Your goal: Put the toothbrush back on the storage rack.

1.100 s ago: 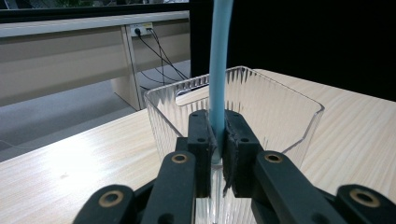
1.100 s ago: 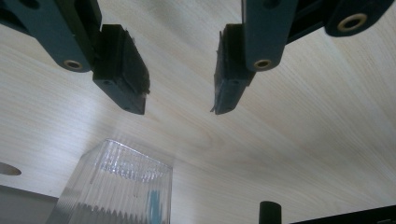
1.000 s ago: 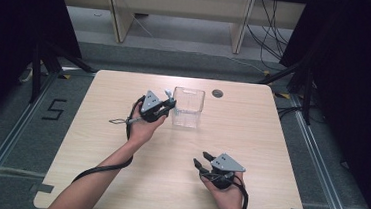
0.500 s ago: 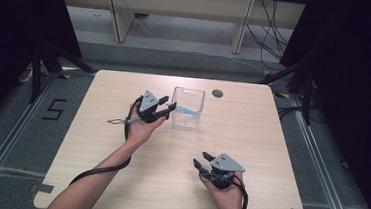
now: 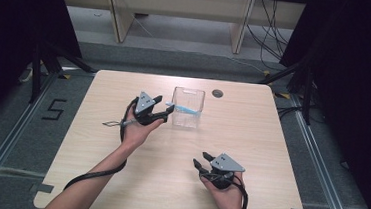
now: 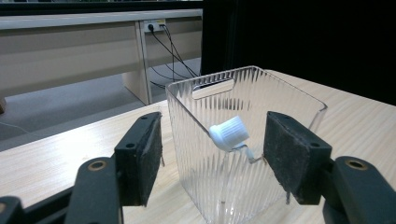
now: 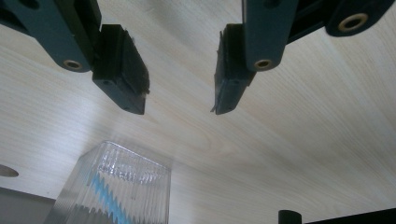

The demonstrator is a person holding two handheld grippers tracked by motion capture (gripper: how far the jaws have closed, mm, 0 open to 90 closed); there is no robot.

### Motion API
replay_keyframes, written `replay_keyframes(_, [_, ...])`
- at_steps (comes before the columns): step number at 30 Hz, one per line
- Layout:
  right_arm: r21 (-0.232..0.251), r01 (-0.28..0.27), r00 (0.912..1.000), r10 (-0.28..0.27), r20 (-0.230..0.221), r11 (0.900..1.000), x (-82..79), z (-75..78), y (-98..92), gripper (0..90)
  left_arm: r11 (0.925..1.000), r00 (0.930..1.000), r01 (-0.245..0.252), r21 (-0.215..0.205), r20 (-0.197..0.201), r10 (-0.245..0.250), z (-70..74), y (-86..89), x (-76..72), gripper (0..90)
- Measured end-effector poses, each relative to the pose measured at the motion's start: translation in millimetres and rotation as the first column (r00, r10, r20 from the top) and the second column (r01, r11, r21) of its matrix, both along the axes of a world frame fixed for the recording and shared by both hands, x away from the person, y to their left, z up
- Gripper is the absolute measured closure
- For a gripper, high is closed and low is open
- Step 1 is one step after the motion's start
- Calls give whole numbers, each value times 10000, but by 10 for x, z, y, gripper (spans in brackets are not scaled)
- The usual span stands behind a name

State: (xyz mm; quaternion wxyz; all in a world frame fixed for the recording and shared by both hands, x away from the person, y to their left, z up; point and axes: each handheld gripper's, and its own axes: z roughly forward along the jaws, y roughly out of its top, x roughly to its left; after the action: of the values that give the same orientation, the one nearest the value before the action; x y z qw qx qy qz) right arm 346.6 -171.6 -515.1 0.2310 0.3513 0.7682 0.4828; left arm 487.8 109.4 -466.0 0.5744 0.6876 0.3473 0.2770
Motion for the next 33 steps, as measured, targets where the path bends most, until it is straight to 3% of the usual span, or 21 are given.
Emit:
replay_keyframes(2, [-103,-175,9993,179,329,9998,31,-8,-15,545,10000,10000,49,-24,-45,-49,18,7,-30,352])
replay_keyframes(6, [-3,19,10000,-19,70,10000,3,3,-10,545,9999,10000,98,-22,-19,-98,53,29,-95,339])
replay_keyframes(9, [-40,-4,9996,5,283,10000,16,3,-18,545,9999,9998,166,36,-55,-166,73,73,-174,334])
replay_keyframes(15, [-151,-87,9998,90,200,9998,12,7,-16,544,9999,9998,163,26,-84,-163,79,187,-323,320])
replay_keyframes(27, [-127,-126,9996,129,260,9998,18,14,-17,542,9998,9997,109,159,-234,-105,-2,464,-591,315])
replay_keyframes(29, [-60,-165,9999,165,39,9998,11,16,-13,542,9999,9995,85,134,-309,-81,-29,511,-636,315])
replay_keyframes(33, [-112,-111,9996,114,274,9999,23,13,-10,541,9999,9990,57,99,-435,-52,-87,596,-714,314])
